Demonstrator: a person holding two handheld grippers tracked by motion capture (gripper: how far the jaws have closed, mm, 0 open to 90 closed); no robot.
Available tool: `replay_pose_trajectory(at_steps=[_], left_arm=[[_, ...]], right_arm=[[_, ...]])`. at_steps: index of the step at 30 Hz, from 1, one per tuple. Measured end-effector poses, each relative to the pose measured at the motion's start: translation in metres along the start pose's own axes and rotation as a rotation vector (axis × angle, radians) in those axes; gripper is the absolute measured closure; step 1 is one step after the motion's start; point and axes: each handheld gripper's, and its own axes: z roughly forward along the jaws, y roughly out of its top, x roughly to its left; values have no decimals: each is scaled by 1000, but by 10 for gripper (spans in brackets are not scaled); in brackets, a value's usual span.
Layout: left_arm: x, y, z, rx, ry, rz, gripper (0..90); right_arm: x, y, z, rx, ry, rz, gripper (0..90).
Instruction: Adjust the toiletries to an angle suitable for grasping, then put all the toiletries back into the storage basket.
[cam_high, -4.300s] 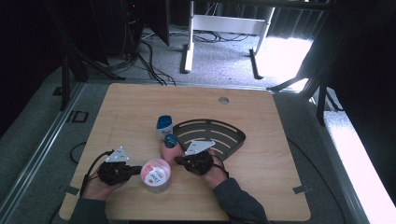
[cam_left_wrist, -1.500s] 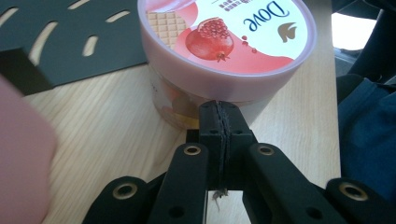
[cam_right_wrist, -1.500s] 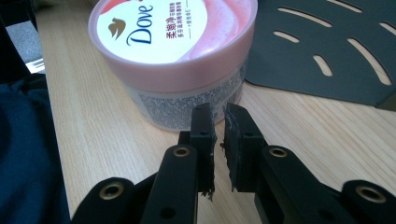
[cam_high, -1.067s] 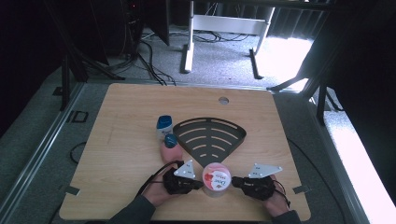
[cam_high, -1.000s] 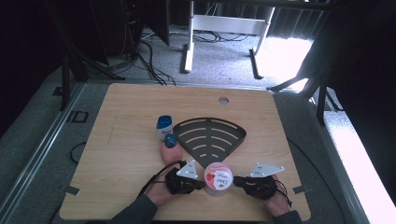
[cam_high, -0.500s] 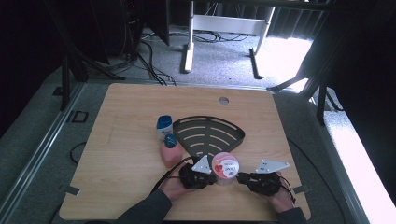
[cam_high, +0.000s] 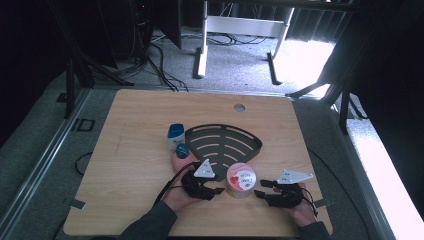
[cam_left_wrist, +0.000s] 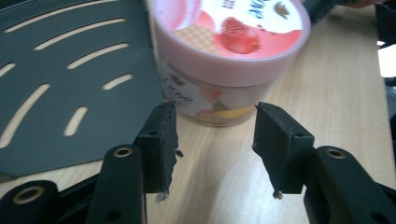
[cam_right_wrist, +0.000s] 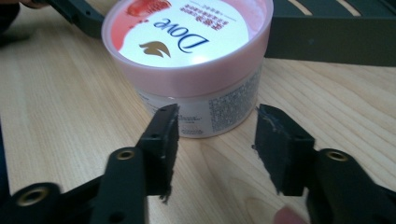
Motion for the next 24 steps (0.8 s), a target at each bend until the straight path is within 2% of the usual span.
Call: replay_pose_trajectory(at_steps=[6, 8, 9, 13, 16, 17, 24], left_arm=[[0, 0, 4, 2, 15, -3, 387], [1, 0, 7, 2, 10, -7, 376], [2, 0, 9, -2, -7, -20, 374], [4, 1, 14, 7, -36, -27, 363], [3, 2, 18, 13, -47, -15, 323], [3, 3, 20, 12, -46, -13, 291], [4, 5, 24, -9, -40, -9, 270]], right_arm=[[2, 4, 4, 8, 7, -19, 392], [4, 5, 5, 7, 17, -27, 379], [4, 6, 6, 7, 24, -30, 371], [7, 7, 8, -2, 27, -44, 280], [8, 8, 9, 2, 25, -57, 199], [7, 9, 10, 5, 24, -56, 194], [9, 14, 17, 12, 24, -71, 134]])
